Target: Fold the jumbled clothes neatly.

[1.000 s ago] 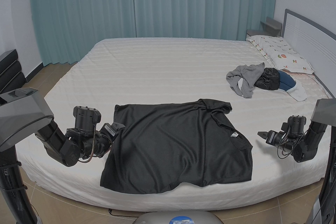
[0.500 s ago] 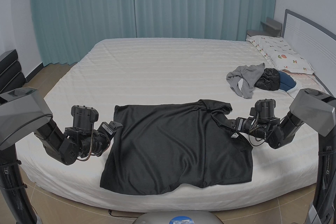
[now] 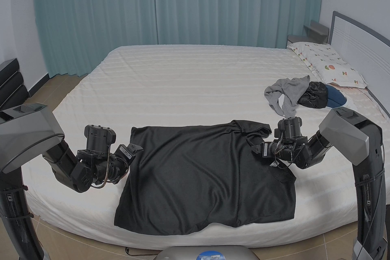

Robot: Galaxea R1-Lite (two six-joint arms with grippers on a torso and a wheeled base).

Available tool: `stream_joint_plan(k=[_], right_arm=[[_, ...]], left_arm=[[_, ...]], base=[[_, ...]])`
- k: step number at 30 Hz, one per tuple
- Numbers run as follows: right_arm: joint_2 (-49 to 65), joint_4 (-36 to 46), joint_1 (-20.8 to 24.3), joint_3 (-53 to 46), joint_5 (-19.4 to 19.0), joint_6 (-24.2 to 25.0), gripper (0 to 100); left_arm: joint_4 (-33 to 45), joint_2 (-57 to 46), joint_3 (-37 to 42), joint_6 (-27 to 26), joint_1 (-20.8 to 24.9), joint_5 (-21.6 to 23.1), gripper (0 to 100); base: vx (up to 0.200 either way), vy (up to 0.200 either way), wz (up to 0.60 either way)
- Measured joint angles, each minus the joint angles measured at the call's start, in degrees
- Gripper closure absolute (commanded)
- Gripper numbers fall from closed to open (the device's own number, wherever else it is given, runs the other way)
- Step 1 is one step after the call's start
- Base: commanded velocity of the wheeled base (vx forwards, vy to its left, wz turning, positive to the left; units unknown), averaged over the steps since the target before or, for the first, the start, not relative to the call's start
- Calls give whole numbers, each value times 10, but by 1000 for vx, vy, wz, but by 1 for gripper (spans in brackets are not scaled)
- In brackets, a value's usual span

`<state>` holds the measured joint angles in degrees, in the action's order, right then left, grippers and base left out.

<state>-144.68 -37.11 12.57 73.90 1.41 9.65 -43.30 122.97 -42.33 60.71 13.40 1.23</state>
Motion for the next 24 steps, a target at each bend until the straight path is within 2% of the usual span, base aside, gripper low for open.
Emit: stream_joint_plan(k=[7,17,20,24], right_arm=[[-26,21,-11,38,7,-11,0],[-46,20,-95,65,19,-18,0],[-48,17,-120,67,16,-11,0],[-44,9,-134,69,12,28,0]], left_arm=[[0,8,-5,-1,0,0,0],[0,13,-8,-1,-2,0,0],[1,14,-10,-1,-4,0,0],[1,14,-11,-1,-5,0,0]], base=[[0,0,0],[0,0,0],[0,0,0],[0,0,0]])
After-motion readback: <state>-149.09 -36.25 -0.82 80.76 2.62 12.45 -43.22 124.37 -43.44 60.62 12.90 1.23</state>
